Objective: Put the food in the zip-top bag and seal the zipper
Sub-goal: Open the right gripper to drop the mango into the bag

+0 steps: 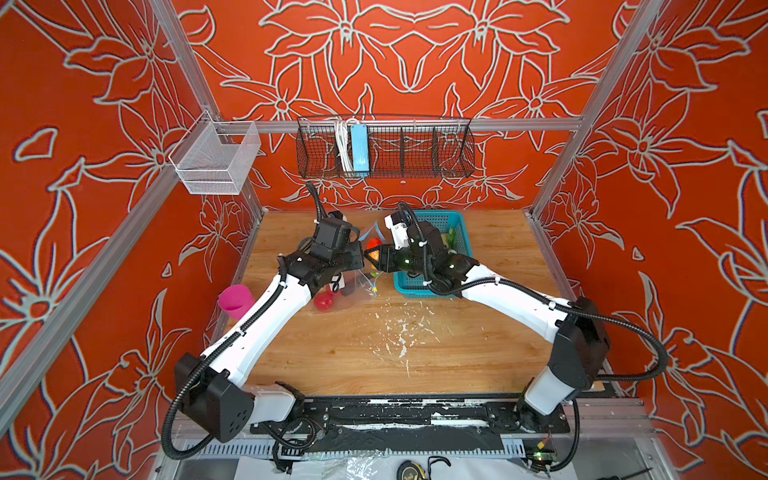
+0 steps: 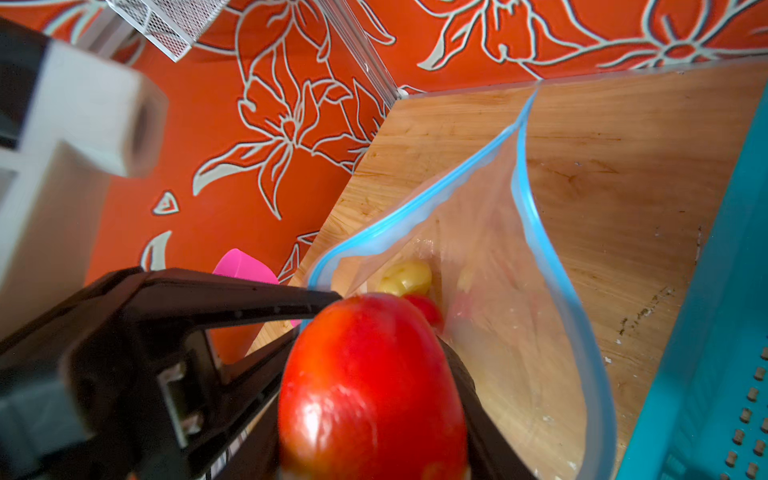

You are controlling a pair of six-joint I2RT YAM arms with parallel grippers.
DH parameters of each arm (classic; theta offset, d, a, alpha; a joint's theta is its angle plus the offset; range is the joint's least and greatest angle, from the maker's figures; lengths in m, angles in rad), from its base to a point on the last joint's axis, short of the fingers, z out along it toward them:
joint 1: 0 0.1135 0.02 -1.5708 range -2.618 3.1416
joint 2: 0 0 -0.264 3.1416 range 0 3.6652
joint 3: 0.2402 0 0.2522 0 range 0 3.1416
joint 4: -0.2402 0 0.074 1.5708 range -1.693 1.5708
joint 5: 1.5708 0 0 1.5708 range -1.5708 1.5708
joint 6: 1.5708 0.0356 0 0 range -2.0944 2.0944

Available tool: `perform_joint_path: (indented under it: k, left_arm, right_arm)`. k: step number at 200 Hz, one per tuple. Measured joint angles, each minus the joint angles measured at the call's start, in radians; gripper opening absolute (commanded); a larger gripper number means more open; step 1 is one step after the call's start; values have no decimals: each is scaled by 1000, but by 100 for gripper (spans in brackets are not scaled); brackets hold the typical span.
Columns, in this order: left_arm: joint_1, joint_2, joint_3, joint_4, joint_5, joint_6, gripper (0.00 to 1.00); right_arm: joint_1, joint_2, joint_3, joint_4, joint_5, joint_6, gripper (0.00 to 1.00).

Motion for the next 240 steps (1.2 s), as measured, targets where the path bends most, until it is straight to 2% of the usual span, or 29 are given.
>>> perform_joint_path:
  k: [71, 108, 123, 138, 147, 215, 225, 240]
  left_arm:
    - [0, 0, 0, 0, -1, 0, 0]
    - [0, 0, 0, 0, -2, 0, 0]
    - [0, 0, 0, 0, -2, 0, 0]
    - [0, 0, 0, 0, -2, 0, 0]
    - [0, 0, 0, 0, -2, 0, 0]
    - [0, 0, 0, -1, -9, 0, 0]
    - [0, 0, 0, -1, -10, 1, 0]
    - [0, 0, 0, -3, -16, 2, 0]
  right_arm:
    - [5, 77, 65, -72, 22, -3, 36]
    - [6, 95, 92, -83, 21, -3, 45]
    - [6, 101, 98, -84, 19, -2, 51]
    - [6, 105, 99, -88, 16, 5, 67]
    - [6, 105, 100, -90, 16, -4, 72]
    - [6, 107, 112, -96, 17, -3, 86]
    - [6, 106, 112, -97, 19, -2, 97]
    - [6, 98, 112, -111, 29, -11, 98]
